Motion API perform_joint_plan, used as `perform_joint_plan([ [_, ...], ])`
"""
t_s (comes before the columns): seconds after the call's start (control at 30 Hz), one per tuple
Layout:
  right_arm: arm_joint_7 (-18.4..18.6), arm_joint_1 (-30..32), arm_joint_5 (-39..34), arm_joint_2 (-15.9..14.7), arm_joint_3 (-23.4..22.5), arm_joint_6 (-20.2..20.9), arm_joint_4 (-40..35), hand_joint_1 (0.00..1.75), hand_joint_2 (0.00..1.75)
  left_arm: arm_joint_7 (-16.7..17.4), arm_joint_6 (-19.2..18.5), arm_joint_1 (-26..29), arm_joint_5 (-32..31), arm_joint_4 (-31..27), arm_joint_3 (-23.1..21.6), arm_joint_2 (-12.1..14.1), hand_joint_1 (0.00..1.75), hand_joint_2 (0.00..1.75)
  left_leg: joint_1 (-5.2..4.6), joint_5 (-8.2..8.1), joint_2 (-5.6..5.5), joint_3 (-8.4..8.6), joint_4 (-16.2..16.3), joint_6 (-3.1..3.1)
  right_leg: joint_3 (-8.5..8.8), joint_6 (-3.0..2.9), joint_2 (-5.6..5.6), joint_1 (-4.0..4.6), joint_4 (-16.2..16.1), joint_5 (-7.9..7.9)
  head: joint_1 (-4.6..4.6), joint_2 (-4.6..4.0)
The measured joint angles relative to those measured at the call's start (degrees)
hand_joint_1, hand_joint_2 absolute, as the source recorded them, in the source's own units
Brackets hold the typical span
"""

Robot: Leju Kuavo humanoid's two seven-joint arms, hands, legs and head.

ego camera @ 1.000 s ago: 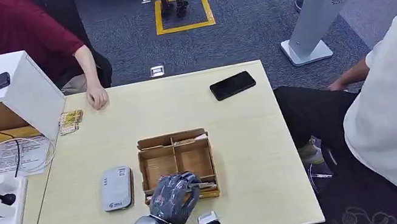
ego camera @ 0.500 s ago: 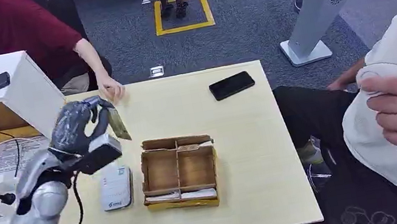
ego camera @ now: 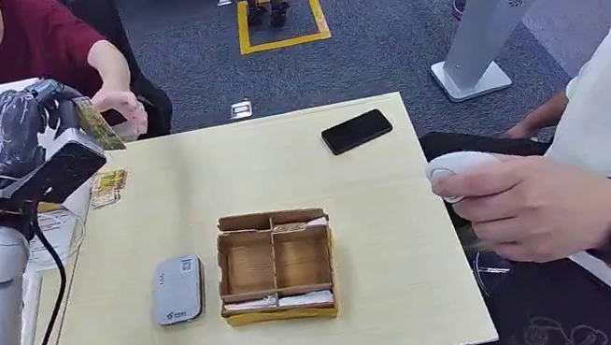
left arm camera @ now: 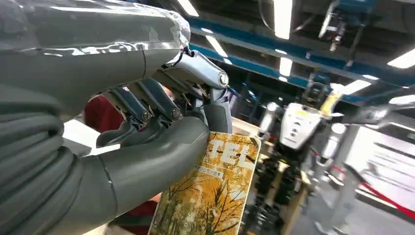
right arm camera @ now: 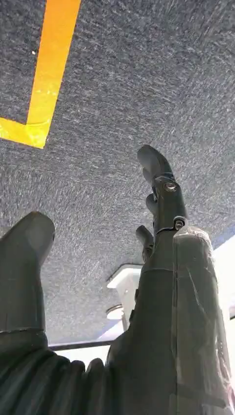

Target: Pass the card to the sensor for recognition and then transmit it.

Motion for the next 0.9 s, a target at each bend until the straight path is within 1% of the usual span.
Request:
perform_joint_plan([
  [0.03,0.2,0.0,0.0,0.0,0.1,0.1,0.0,0.0,1.75,1.3,1.0,-0.2,-2.4,0.3,0.1,-0.2,1.75,1.75,0.0,0.0,0.01,0.01,0.0,0.0,-0.04,0.0,0.01,0.0,0.0,0.0,0.0,0.0],
  [0.1,0.5,0.0,0.0,0.0,0.2,0.2,0.0,0.0,1.75,6.5,4.0,-1.4,-12.8,1.8,0.1,-1.7,1.75,1.75,0.0,0.04,-0.04,-0.04,0.0,0.03,-0.04,0.01,-0.06,0.0,0.0,0.01,0.02,0.0],
  [0.13,0.6,-0.1,0.0,0.0,0.3,0.2,0.0,0.0,1.75,9.1,4.9,-2.3,-17.5,2.7,0.1,-2.8,1.75,1.75,0.0,0.07,-0.08,-0.06,0.0,0.06,-0.04,0.02,-0.11,0.0,0.0,0.03,0.0,0.0],
  [0.17,0.6,-0.2,0.0,0.0,0.4,0.3,0.0,0.0,1.75,11.3,5.2,-3.6,-22.0,4.0,0.1,-4.1,1.75,1.75,0.0,0.1,-0.12,-0.11,0.0,0.04,-0.04,0.04,-0.16,0.0,0.0,0.05,0.02,0.0],
  [0.23,0.7,-0.6,0.0,0.0,1.2,0.5,0.0,0.0,1.75,15.9,5.1,-6.3,-28.8,6.6,0.3,-6.4,1.75,1.75,-0.02,0.16,-0.14,-0.13,0.0,0.02,-0.04,0.09,-0.16,-0.02,0.0,0.12,0.02,0.0],
  [0.3,0.9,-1.1,0.0,0.1,1.8,0.7,0.0,0.0,1.75,18.2,4.7,-8.9,-33.0,9.4,1.3,-8.7,1.75,1.75,-0.03,0.16,-0.07,-0.13,0.0,0.02,-0.05,0.08,-0.12,-0.03,0.0,0.16,0.02,0.0],
  [0.37,1.4,-1.4,0.0,0.3,2.5,0.8,0.0,0.0,1.75,18.9,4.7,-11.3,-36.2,12.4,3.2,-10.3,1.75,1.75,-0.04,0.16,-0.07,-0.12,0.0,0.02,-0.05,0.1,-0.11,-0.05,0.0,0.18,0.02,0.0],
  [0.43,1.4,-1.6,0.0,0.3,3.0,0.9,0.0,0.0,1.75,18.8,4.9,-12.5,-38.7,14.7,5.2,-11.5,1.75,1.75,-0.05,0.16,-0.05,-0.1,0.0,0.02,-0.08,0.1,-0.06,-0.07,0.0,0.18,-0.02,0.0],
  [0.6,1.6,-1.6,0.0,0.4,3.7,0.9,0.0,0.0,1.75,17.4,5.1,-13.3,-40.4,18.1,9.1,-13.9,1.75,1.75,-0.03,0.16,-0.05,-0.12,0.0,0.02,-0.1,0.1,-0.05,-0.1,0.0,0.17,0.0,0.0],
  [0.63,1.6,-1.6,0.0,0.4,3.9,0.9,0.0,0.0,1.75,16.9,5.1,-13.3,-40.7,18.6,9.9,-14.2,0.52,1.75,-0.03,0.16,-0.05,-0.13,0.0,0.02,-0.12,0.1,-0.05,-0.1,0.0,0.17,0.0,0.0],
  [0.67,1.6,-1.6,0.0,0.4,4.1,0.9,0.0,0.0,1.75,16.4,5.2,-13.3,-40.9,18.9,10.6,-14.6,0.03,1.75,-0.03,0.16,-0.04,-0.13,0.0,0.02,-0.13,0.1,-0.04,-0.1,0.0,0.17,0.0,0.0],
  [0.7,1.6,-1.6,0.0,0.4,4.1,0.9,0.0,0.0,1.75,16.1,5.2,-13.3,-41.2,19.1,11.3,-15.1,0.12,1.75,-0.03,0.16,-0.04,-0.14,0.0,0.02,-0.13,0.1,-0.05,-0.09,0.0,0.17,0.0,0.0],
  [0.73,1.6,-1.6,0.0,0.4,4.2,0.9,0.0,0.0,1.75,15.8,5.4,-13.3,-41.4,19.3,11.9,-15.5,0.73,1.75,-0.04,0.16,-0.05,-0.15,0.0,0.02,-0.12,0.1,-0.05,-0.09,0.0,0.17,0.0,0.0],
  [0.77,1.6,-1.6,0.0,0.4,4.2,0.9,0.0,0.0,1.75,15.6,5.4,-13.3,-41.7,19.4,12.4,-15.9,0.0,1.75,-0.04,0.16,-0.07,-0.16,0.0,0.02,-0.12,0.1,-0.05,-0.09,0.0,0.17,0.0,0.0],
  [0.9,1.6,-1.6,0.0,0.4,4.4,0.9,0.0,0.0,1.75,15.3,5.3,-13.3,-42.4,19.8,13.8,-17.1,0.0,1.75,-0.07,0.16,-0.05,-0.17,0.0,0.02,-0.12,0.11,-0.05,-0.1,0.0,0.18,0.0,0.0],
])
